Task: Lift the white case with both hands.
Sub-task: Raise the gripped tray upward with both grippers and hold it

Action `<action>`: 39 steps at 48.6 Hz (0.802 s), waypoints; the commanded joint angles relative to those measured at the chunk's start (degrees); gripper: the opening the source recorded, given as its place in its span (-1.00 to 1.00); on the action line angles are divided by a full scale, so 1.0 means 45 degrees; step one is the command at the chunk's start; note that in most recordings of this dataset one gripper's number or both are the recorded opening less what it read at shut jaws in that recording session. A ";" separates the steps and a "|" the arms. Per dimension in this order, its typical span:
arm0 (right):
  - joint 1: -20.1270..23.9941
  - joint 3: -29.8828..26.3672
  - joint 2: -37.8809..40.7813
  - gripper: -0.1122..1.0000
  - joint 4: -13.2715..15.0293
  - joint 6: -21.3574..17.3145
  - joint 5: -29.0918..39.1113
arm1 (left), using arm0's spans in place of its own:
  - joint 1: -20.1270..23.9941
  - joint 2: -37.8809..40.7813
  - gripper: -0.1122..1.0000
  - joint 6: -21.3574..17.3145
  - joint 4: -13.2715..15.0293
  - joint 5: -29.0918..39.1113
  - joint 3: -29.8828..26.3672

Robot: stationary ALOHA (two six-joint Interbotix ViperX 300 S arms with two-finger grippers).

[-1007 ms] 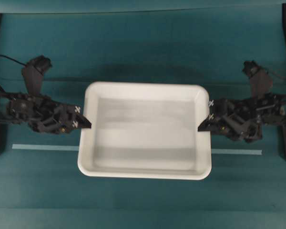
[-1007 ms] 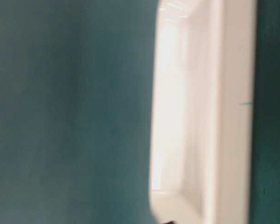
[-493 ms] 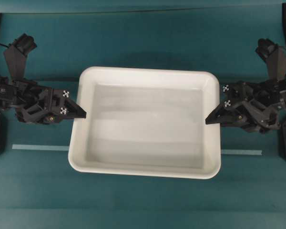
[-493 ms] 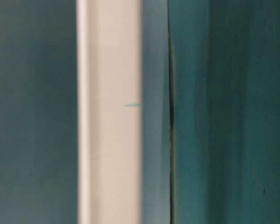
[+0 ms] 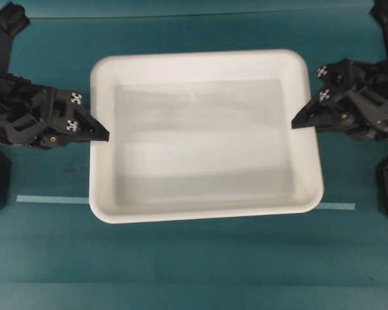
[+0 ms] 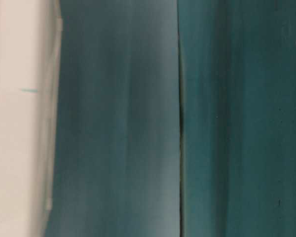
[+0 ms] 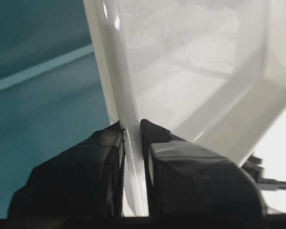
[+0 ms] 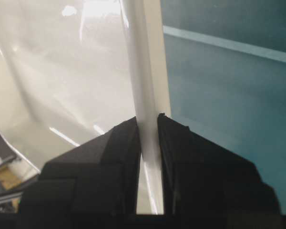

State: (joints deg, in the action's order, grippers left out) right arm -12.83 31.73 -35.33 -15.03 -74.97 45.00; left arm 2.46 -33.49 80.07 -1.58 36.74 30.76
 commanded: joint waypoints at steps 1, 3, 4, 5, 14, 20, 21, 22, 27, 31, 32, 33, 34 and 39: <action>0.0098 -0.1328 0.0137 -0.59 0.0352 -0.0605 0.0234 | 0.0039 0.0215 -0.64 -0.0039 -0.0059 -0.0195 -0.0938; 0.0137 -0.1582 0.0098 -0.59 0.0527 -0.0801 0.0547 | 0.0059 0.0215 -0.64 -0.0039 -0.0059 -0.0098 -0.1152; 0.0176 -0.1738 0.0098 -0.59 0.0625 -0.0918 0.0684 | 0.0059 0.0215 -0.64 -0.0039 -0.0059 0.0000 -0.1289; 0.0215 -0.1875 0.0078 -0.59 0.0703 -0.1016 0.0801 | 0.0078 0.0215 -0.64 -0.0059 -0.0059 0.0117 -0.1406; 0.0723 -0.3359 0.0215 -0.59 0.1699 -0.1738 0.1875 | 0.0391 0.0020 -0.64 -0.0410 -0.0059 0.1230 -0.2402; 0.1172 -0.4004 0.0449 -0.59 0.2012 -0.2070 0.2051 | 0.0410 0.0000 -0.64 -0.0469 -0.0059 0.1562 -0.2793; 0.1230 -0.4082 0.0488 -0.59 0.1992 -0.2070 0.2051 | 0.0410 0.0000 -0.64 -0.0469 -0.0059 0.1582 -0.2852; 0.1270 -0.4160 0.0527 -0.59 0.1992 -0.2090 0.2051 | 0.0410 0.0000 -0.65 -0.0469 -0.0059 0.1621 -0.2930; 0.1426 -0.4512 0.0684 -0.59 0.2012 -0.2109 0.2109 | 0.0430 0.0020 -0.66 -0.0430 -0.0059 0.1660 -0.3301; 0.1523 -0.4746 0.0762 -0.59 0.1992 -0.2090 0.2188 | 0.0410 0.0020 -0.66 -0.0410 -0.0059 0.1758 -0.3672; 0.1523 -0.4766 0.0762 -0.59 0.2012 -0.2090 0.2227 | 0.0430 0.0039 -0.66 -0.0410 -0.0059 0.1816 -0.3770; 0.1523 -0.4766 0.0762 -0.59 0.2012 -0.2090 0.2246 | 0.0430 0.0059 -0.66 -0.0410 -0.0059 0.1875 -0.3867; 0.1523 -0.4785 0.0762 -0.59 0.2012 -0.2090 0.2305 | 0.0430 0.0078 -0.66 -0.0410 -0.0059 0.1934 -0.3965; 0.1523 -0.4824 0.0723 -0.59 0.2012 -0.2070 0.2402 | 0.0430 0.0156 -0.66 -0.0430 -0.0059 0.2227 -0.4336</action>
State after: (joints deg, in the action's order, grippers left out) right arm -6.42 11.95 -34.54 -5.89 -84.02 56.60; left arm 4.66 -34.63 78.49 -2.02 47.02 14.15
